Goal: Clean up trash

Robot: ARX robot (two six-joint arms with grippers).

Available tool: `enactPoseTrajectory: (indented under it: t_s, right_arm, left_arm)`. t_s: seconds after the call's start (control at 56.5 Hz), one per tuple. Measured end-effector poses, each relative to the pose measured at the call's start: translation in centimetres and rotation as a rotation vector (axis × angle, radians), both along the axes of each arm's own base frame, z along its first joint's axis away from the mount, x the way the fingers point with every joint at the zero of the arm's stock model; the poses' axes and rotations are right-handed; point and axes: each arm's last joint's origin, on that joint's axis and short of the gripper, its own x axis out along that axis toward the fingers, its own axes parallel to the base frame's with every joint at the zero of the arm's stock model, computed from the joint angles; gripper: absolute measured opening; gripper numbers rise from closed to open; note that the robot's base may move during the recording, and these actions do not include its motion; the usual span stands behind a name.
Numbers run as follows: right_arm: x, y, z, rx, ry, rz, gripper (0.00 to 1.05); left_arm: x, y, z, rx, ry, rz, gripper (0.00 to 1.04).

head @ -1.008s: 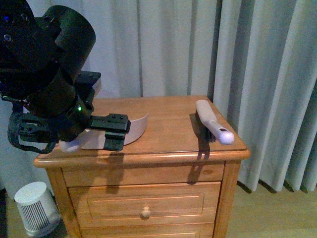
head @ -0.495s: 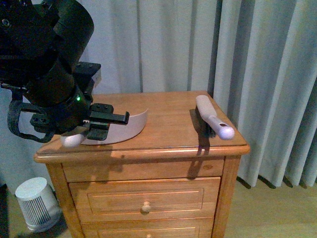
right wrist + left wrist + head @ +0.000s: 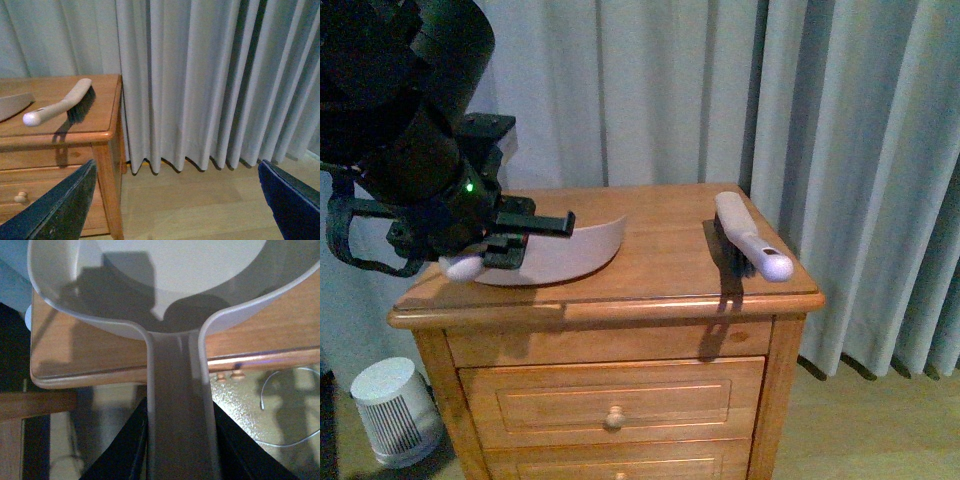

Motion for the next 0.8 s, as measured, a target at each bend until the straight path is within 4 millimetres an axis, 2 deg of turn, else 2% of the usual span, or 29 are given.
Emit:
enactPoseTrajectory:
  t_s: [0.124,0.212,0.283,0.336,0.389,0.46,0.531,0.602,0.672,0.796]
  right_arm:
    - [0.0,0.0,0.0,0.0,0.0,0.0,0.97]
    - [0.0,0.0,0.0,0.0,0.0,0.0,0.97]
    - [0.0,0.0,0.0,0.0,0.0,0.0,0.97]
    - [0.0,0.0,0.0,0.0,0.0,0.0,0.97]
    - [0.0,0.0,0.0,0.0,0.0,0.0,0.97]
    - [0.0,0.0,0.0,0.0,0.0,0.0,0.97]
    - [0.0,0.0,0.0,0.0,0.0,0.0,0.97]
    - [0.0,0.0,0.0,0.0,0.0,0.0,0.97]
    - [0.0,0.0,0.0,0.0,0.0,0.0,0.97]
    - [0.0,0.0,0.0,0.0,0.0,0.0,0.97]
  left_arm:
    - [0.0,0.5,2.3,-0.072,-0.117,-0.004,0.29]
    - [-0.6,1.3,6.0,-0.136,-0.278,-0.005,0.29]
    - [-2.1,2.3,9.9,-0.195,-0.436,-0.01,0.29]
    - [-3.9,3.2,12.6,-0.222,-0.564,-0.012,0.29]
    - [-5.3,3.8,14.0,-0.234,-0.641,-0.017,0.29]
    - [-8.2,4.5,15.9,-0.257,-0.762,-0.042,0.29]
    - [-12.7,5.4,17.6,-0.249,-0.919,-0.078,0.29]
    - [-16.1,6.0,18.1,-0.247,-0.996,-0.099,0.29]
    - [-18.4,6.5,17.9,-0.25,-1.025,-0.103,0.29]
    - [-23.4,7.7,15.4,-0.251,-1.044,-0.122,0.29]
